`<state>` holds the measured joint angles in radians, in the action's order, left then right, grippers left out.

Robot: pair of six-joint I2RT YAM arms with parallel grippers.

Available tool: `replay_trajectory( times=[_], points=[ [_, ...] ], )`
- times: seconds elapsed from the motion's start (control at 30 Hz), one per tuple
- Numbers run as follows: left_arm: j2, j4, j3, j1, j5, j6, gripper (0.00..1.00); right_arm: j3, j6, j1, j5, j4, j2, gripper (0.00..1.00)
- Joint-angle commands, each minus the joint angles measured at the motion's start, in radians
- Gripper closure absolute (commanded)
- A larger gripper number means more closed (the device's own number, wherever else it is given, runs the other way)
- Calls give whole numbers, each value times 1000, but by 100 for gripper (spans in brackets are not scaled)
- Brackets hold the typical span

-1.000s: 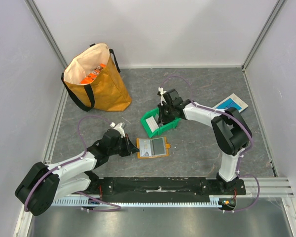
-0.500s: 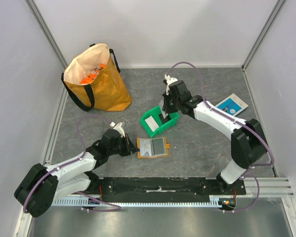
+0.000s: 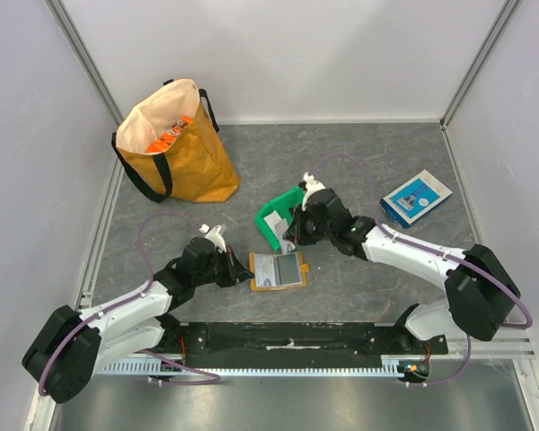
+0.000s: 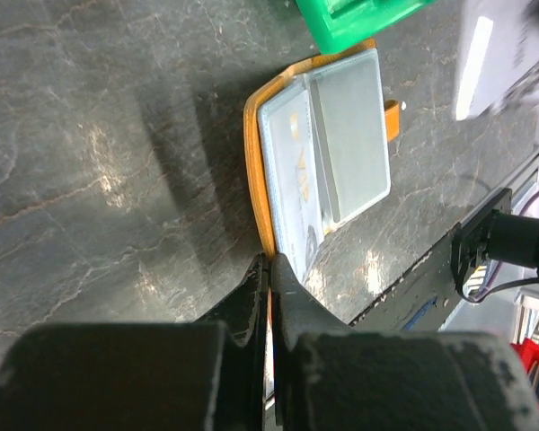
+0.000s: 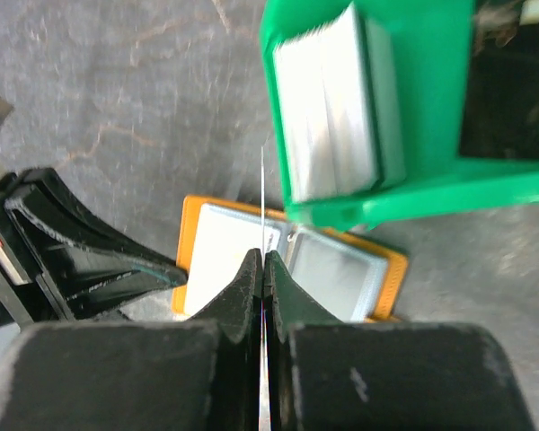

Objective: Put the credit cards into the card holder
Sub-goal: Turn over the card slot in the card holder.

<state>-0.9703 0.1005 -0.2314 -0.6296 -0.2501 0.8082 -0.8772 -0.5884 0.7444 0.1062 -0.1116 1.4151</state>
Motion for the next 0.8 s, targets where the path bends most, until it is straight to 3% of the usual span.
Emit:
replay_trajectory(
  times=[0.0, 0.37, 0.53, 0.77],
  points=[
    [74, 25, 32, 1, -60, -35, 98, 55, -126, 122, -91, 133, -39, 100],
    [217, -25, 64, -1, -64, 68, 98, 52, -297, 441, -627, 239, 4, 100],
    [235, -42, 63, -1, -63, 75, 98, 30, -314, 500, -727, 205, 59, 100],
    [249, -48, 61, -1, -61, 80, 98, 56, -329, 509, -735, 231, 73, 100]
  ],
)
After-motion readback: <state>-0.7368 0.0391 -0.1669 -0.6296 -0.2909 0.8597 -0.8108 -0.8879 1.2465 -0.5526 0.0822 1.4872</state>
